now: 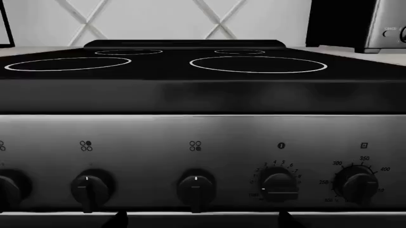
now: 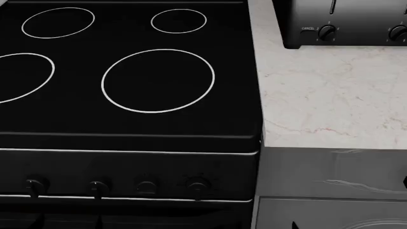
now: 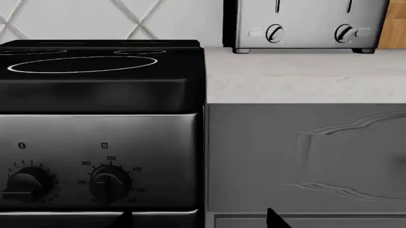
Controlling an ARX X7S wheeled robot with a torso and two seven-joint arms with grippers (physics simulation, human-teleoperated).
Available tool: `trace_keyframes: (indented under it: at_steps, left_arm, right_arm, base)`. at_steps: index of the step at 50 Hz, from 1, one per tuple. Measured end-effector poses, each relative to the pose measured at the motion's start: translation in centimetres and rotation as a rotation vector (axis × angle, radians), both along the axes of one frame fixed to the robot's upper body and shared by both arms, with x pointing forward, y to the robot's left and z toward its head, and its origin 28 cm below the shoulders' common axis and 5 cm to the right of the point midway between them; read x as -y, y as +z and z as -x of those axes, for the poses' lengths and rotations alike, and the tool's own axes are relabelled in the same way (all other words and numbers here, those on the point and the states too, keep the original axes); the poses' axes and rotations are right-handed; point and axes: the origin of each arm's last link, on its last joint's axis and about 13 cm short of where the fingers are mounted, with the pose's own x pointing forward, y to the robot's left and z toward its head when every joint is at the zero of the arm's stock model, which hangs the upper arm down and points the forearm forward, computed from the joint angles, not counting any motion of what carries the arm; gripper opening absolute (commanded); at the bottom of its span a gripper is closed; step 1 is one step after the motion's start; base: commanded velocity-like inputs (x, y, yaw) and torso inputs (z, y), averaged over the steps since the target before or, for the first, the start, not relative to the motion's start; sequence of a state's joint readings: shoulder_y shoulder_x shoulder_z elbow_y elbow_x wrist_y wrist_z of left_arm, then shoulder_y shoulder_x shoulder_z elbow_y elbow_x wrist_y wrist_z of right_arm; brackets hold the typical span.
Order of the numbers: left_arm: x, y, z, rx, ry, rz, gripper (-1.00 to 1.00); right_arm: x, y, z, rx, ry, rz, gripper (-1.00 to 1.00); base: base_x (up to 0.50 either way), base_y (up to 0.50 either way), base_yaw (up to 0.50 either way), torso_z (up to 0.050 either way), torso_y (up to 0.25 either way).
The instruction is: Press the stop button on the microwave
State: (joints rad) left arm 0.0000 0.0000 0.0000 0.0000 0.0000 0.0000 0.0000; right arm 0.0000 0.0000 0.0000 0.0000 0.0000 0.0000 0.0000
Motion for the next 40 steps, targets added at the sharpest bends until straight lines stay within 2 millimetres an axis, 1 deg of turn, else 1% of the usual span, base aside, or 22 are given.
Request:
trace_keyframes:
  at_steps: [2, 17, 21, 28, 34, 40]
  left_arm:
    - [-0.1, -0.3, 0.1, -0.005, 0.004, -0.004, 1.0]
    - [-0.1, -0.1, 0.5, -0.009, 0.003, -0.008, 1.0]
    - [-0.1, -0.2, 0.6, -0.014, 0.005, -0.008, 1.0]
    - [-0.6, -1.3, 1.1, -0.062, 0.018, -0.02, 1.0]
    - [-1.4, -3.4, 1.8, -0.167, 0.034, -0.036, 1.0]
    - [-2.8, -5.7, 2.6, -0.261, 0.085, -0.056, 1.0]
  right_arm:
    - [0.0, -0.3, 0.1, -0.004, -0.002, -0.005, 1.0]
    - [-0.2, -0.3, 0.1, -0.025, -0.019, 0.039, 1.0]
    - [-0.3, -0.1, 0.1, -0.025, -0.022, 0.051, 1.0]
    - [-0.3, 1.4, 0.2, 0.004, -0.021, 0.076, 1.0]
    - [-0.4, 3.2, 0.1, 0.045, -0.025, 0.096, 1.0]
    - [-0.5, 5.3, 0.0, 0.103, -0.029, 0.121, 1.0]
  base:
    - [0.0, 0.0, 0.0, 0.0, 0.0]
    - [0.0, 0.0, 0.0, 0.0, 0.0]
    - [0.0, 0.0, 0.0, 0.0, 0.0]
    - [0.0, 0.0, 0.0, 0.0, 0.0]
    - [0.0, 0.0, 0.0, 0.0, 0.0]
    - [0.0, 0.0, 0.0, 0.0, 0.0]
